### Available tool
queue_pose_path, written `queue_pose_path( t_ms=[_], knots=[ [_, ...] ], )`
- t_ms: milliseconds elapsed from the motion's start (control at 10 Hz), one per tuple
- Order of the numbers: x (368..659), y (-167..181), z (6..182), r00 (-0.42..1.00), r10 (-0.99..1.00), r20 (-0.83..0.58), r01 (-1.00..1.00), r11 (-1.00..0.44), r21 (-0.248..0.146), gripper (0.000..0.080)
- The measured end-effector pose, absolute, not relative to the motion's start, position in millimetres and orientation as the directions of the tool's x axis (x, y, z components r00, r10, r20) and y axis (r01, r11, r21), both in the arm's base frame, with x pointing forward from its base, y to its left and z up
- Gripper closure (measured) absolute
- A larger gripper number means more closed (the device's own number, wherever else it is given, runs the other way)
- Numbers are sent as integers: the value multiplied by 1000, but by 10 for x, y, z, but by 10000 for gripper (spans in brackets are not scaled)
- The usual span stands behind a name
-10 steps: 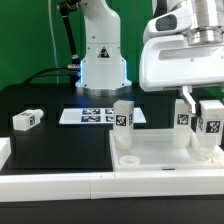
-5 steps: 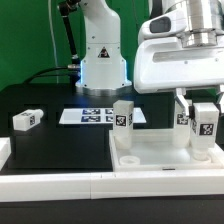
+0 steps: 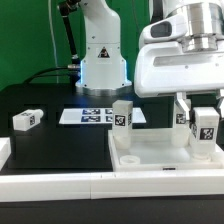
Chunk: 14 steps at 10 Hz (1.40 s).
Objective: Assemble square table
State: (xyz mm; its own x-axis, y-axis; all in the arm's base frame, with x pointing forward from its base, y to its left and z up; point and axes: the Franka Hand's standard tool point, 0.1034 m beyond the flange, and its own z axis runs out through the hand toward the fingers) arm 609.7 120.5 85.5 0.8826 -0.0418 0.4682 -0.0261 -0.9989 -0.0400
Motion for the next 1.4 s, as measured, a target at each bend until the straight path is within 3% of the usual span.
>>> queue_pose_path(
  t_ms=[400,500,600,700,800,1400],
  knots=[
    [6091,1203,856,870,-37,492,-24,-999,-34,509],
    [6091,1203,855,870,-37,492,-24,-999,-33,436],
    [6091,1203,855,870,-37,492,-24,-999,-33,259],
    [6091,1203,854,870,-37,491,-24,-999,-33,259],
    [6091,1203,854,870,-37,491,-24,-999,-33,174],
    [6090,1203,854,870,-37,491,-24,-999,-33,151]
  ],
)
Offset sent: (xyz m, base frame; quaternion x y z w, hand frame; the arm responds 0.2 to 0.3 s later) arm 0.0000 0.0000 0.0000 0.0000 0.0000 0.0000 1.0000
